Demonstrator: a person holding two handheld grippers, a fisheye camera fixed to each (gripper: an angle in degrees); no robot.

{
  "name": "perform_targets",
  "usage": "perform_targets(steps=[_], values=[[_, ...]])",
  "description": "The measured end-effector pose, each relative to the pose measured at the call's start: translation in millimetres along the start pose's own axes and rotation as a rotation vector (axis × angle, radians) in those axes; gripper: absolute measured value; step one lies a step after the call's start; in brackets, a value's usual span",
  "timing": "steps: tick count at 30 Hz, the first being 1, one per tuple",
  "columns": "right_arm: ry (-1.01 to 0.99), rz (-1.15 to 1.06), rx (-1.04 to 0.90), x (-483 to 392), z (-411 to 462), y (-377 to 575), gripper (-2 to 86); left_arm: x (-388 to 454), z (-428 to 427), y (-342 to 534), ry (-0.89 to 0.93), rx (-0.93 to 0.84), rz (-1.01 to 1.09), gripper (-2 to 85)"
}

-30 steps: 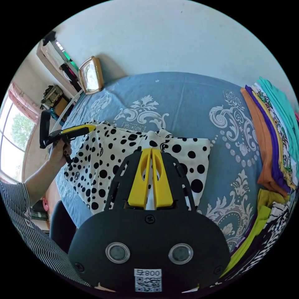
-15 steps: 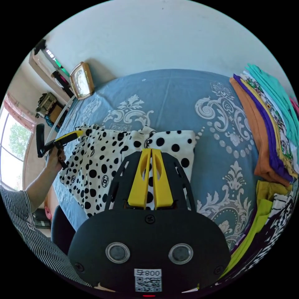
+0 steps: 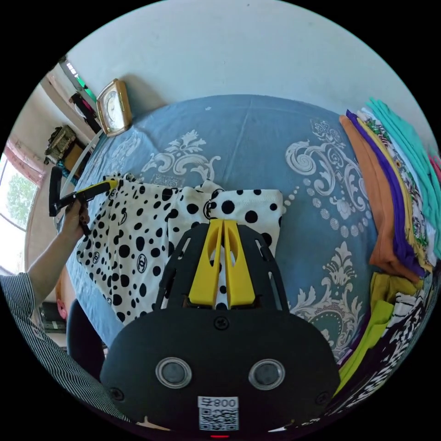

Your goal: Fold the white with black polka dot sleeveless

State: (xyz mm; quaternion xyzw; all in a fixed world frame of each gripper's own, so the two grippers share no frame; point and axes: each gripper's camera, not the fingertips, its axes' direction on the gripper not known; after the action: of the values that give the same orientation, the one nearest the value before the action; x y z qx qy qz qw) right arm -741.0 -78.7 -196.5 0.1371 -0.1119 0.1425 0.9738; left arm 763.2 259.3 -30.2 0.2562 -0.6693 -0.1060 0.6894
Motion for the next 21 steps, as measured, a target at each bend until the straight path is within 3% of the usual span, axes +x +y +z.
perform_targets(steps=[3,9,15,21], values=[[0.056,0.048,0.032,11.7,-8.5,-0.1,0.1,-9.8,-5.1,9.6,-0.033,-0.006,0.015,0.1],[-0.034,0.142,-0.007,46.2,-12.1,-5.8,0.0,-41.7,-11.6,31.7,0.028,-0.018,-0.035,0.1],[-0.035,0.138,0.091,46.5,-56.8,7.3,0.0,-66.9,-62.1,84.5,0.127,0.079,-0.059,0.1],[-0.075,0.056,0.026,26.8,-47.5,-10.4,0.1,-98.0,-53.0,128.4,0.023,-0.021,-0.078,0.1]])
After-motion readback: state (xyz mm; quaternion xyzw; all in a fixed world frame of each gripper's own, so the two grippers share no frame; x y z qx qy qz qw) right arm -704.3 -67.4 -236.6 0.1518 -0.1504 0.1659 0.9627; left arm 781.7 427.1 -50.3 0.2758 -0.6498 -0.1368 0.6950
